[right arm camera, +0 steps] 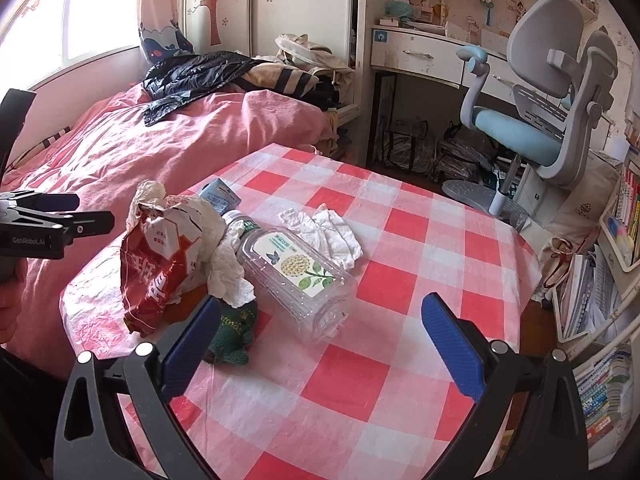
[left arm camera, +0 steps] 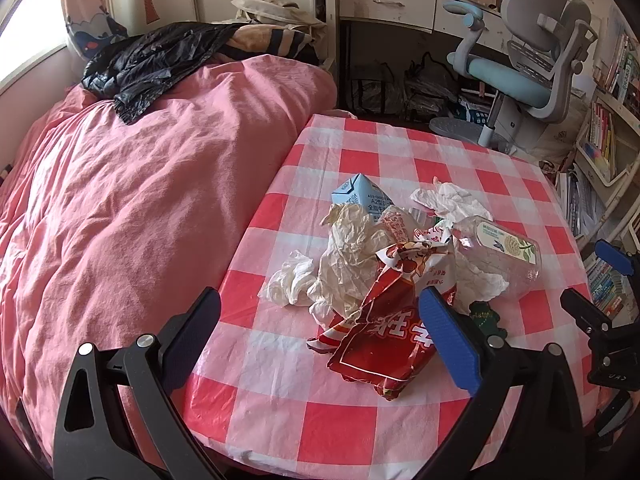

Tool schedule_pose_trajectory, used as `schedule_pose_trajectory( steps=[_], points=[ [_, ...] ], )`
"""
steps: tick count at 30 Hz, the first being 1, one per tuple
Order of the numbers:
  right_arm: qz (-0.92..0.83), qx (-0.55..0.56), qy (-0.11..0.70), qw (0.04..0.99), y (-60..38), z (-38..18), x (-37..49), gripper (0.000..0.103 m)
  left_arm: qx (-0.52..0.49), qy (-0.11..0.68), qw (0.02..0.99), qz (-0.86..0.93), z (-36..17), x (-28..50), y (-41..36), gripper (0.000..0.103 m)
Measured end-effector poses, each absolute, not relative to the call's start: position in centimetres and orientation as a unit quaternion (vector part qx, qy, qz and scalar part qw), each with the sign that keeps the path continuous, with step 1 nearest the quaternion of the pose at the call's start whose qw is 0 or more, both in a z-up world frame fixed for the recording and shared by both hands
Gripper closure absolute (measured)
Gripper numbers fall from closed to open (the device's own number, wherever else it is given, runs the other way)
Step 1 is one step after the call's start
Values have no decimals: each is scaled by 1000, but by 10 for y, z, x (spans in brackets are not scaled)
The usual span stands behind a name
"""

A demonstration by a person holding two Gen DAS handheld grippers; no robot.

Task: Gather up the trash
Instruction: 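Move both tools toward the trash pile on the checkered table, then close the right gripper on the green knitted plush toy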

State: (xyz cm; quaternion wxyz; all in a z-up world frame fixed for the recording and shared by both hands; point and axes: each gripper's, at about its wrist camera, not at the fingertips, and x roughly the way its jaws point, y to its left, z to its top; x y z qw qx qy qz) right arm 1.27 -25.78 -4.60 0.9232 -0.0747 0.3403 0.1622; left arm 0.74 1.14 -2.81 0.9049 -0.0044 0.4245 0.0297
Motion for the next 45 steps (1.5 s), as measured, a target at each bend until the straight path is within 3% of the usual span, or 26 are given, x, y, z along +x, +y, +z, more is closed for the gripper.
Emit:
schedule_pose_trajectory(
  steps=[22, 26, 33, 36, 38, 45],
  points=[
    [263, -94, 385, 880, -212, -66, 8, 7, -81, 437, 892, 79, -27, 17, 69, 7],
    [281, -102, 400, 866, -200, -74, 7, 20, -89, 438, 891, 83, -27, 16, 75, 7],
    [272, -105, 437, 851, -189, -93, 16, 28, -75, 449, 889, 50, -30, 16, 67, 7],
    [267, -95, 454, 844, -187, -102, 22, 38, -45, 465, 884, 23, -37, 16, 50, 7],
    [267, -94, 464, 840, -185, -107, 26, 53, -30, 477, 878, 6, -43, 18, 39, 7],
    [280, -92, 474, 830, -193, -102, 20, 66, -27, 502, 864, -19, -65, 27, 19, 17]
  ],
)
